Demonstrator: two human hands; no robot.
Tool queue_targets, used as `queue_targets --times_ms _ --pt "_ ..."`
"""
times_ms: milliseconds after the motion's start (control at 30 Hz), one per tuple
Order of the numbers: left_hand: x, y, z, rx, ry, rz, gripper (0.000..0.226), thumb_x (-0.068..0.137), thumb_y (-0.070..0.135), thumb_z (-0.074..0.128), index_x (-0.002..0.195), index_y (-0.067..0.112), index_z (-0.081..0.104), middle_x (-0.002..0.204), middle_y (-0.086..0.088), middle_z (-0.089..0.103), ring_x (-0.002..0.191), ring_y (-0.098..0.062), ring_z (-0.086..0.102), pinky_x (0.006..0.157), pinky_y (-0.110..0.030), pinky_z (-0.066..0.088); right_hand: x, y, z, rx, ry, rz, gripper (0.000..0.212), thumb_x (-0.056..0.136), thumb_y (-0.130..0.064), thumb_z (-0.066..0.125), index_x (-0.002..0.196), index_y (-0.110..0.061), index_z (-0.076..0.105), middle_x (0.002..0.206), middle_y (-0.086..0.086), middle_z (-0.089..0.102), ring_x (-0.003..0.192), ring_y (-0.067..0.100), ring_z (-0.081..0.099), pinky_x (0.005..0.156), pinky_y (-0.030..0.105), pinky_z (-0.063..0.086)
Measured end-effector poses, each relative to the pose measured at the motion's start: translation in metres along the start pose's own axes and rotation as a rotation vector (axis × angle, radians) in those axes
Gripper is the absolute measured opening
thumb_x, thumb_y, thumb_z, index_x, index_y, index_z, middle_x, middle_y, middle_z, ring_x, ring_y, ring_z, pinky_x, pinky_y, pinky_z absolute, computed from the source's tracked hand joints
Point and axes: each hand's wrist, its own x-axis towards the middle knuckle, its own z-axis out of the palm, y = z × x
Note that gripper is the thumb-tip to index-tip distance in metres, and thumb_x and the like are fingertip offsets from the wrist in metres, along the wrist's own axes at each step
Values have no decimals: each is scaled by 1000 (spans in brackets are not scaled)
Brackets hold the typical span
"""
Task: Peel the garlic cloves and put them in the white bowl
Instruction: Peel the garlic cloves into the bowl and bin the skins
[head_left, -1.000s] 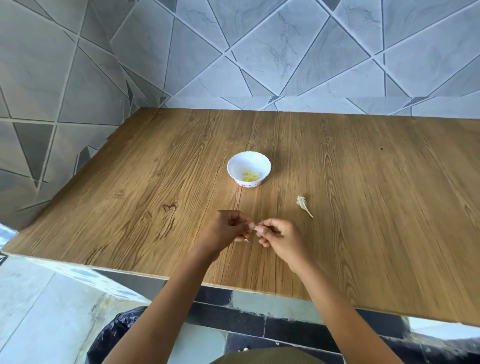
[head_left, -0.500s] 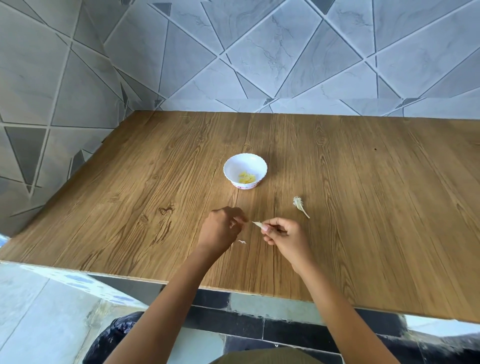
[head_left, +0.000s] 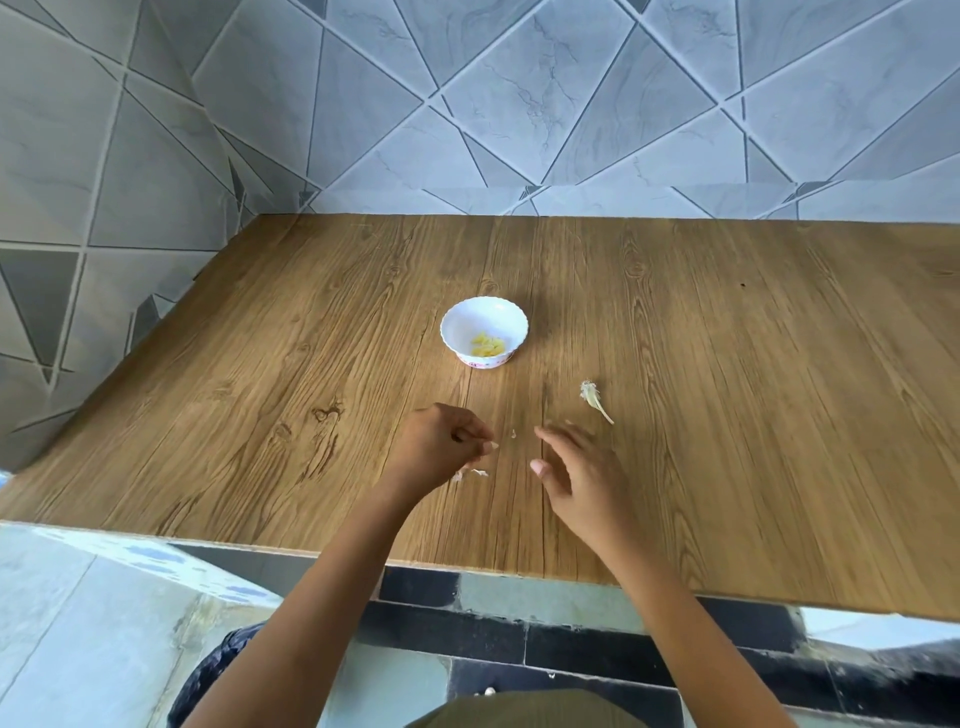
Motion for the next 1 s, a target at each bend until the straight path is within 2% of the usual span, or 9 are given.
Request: queue_targets --times_ms 100,200,300,500,567,700,767,833,1000 --pt "3 0 7 175 -37 9 5 77 9 75 82 12 75 75 2 72 68 -5 65 66 -15 50 -9 4 4 -180 -39 -7 53 94 -41 36 128 -7 56 138 12 50 132 30 43 108 43 24" --pt "6 2 14 248 -39 -25 3 78 11 73 80 13 74 78 2 71 71 -6 62 65 -15 44 -9 5 4 -213 -98 24 63 93 -47 22 136 -10 49 147 10 40 139 26 31 114 38 15" --pt "8 4 16 312 -39 -60 4 80 11 71 81 13 73 82 1 70 75 -9 62 64 -15 45 -10 3 4 -210 -106 27 65 92 -47 19 137 -11 47 149 9 37 141 25 27 115 37 10" --pt "4 23 28 607 -16 -17 10 87 13 61 92 14 70 94 -2 68 88 -21 64 74 -31 54 -10 1 3 -206 -102 23 68 91 -48 15 139 -11 45 150 9 36 142 25 25 115 36 8" --pt "3 26 30 654 -9 1 11 88 13 60 95 14 69 94 -3 68 88 -22 65 75 -32 55 -11 2 3 -164 -96 22 60 95 -45 23 138 -11 46 150 9 35 143 24 23 115 35 7" --pt "7 15 19 335 -19 -22 7 84 10 66 86 10 73 84 -5 72 78 -16 66 73 -29 54 -9 -2 0 98 14 9 35 91 -18 61 124 -8 60 129 7 58 125 23 49 106 32 36" --pt "3 12 12 -25 -24 -57 5 84 5 68 85 3 72 75 -10 71 68 -16 68 70 -28 56 -5 -9 -2 288 17 41 30 89 -14 64 119 -9 63 113 1 65 106 14 60 90 19 45" --pt "-4 14 6 -315 -49 -113 6 85 4 66 86 -1 70 73 -13 70 62 -15 67 65 -25 57 3 -20 -4 513 -45 161 23 90 -14 63 112 -11 65 102 -4 66 94 9 62 81 16 48" --pt "-9 12 4 -460 -79 -140 6 87 4 64 87 1 69 73 -9 70 63 -12 65 63 -20 56 20 -35 -8 832 -147 361 12 90 -20 61 93 -10 67 82 0 69 67 2 63 60 14 48"
